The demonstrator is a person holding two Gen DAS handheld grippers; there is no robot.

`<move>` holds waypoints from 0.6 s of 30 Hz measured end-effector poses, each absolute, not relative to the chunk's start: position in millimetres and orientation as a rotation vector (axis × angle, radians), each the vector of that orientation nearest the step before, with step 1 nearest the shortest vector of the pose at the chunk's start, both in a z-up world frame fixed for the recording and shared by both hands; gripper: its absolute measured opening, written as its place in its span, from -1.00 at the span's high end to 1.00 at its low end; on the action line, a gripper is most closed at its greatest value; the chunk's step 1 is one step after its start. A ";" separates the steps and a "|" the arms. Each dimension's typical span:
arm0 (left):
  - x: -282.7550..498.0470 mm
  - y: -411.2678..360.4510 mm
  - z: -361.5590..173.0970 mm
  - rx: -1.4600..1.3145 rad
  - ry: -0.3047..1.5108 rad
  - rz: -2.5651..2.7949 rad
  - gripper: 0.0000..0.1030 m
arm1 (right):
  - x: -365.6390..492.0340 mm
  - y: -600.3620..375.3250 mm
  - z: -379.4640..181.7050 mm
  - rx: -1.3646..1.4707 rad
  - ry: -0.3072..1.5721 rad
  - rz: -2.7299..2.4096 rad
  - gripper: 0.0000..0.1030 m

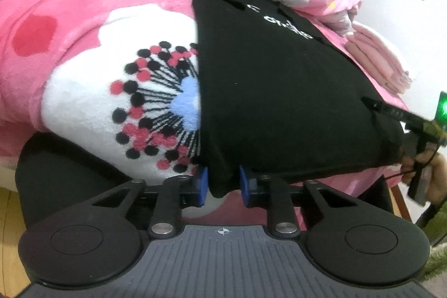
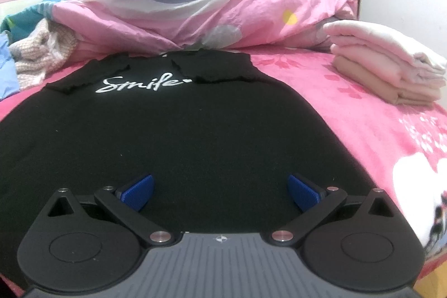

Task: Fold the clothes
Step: 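Close both grippers on the black T-shirt hem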

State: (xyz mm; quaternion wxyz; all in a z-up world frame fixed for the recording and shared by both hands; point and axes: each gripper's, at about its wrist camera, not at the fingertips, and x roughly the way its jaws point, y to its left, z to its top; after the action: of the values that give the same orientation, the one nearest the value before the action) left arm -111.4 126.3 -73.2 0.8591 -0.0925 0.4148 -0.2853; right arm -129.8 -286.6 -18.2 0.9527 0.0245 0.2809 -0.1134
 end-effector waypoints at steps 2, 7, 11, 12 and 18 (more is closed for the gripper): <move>-107.7 124.1 -73.1 -0.178 0.875 -0.603 0.61 | -138.2 -302.0 -8.1 0.095 0.548 -0.231 -1.00; -93.3 126.1 -76.6 -0.231 0.924 -0.609 0.60 | -167.9 -375.3 2.8 0.283 0.558 -0.346 -0.98; -91.8 125.1 -77.1 -0.229 0.939 -0.607 0.60 | -198.1 -427.3 -13.8 0.493 0.602 -0.390 -0.73; -92.3 124.4 -76.7 -0.221 0.940 -0.606 0.60 | -204.6 -434.2 -18.4 0.536 0.604 -0.376 -0.69; -93.7 120.3 -74.2 -0.179 0.940 -0.601 0.60 | -230.3 -453.5 -35.2 0.694 0.631 -0.295 -0.40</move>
State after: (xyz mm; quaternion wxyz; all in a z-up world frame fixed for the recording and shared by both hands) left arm -93.7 120.3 -74.2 0.8446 -0.0850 0.4455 -0.2846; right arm -230.3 -453.5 -35.2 0.8817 0.3330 0.3029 -0.1414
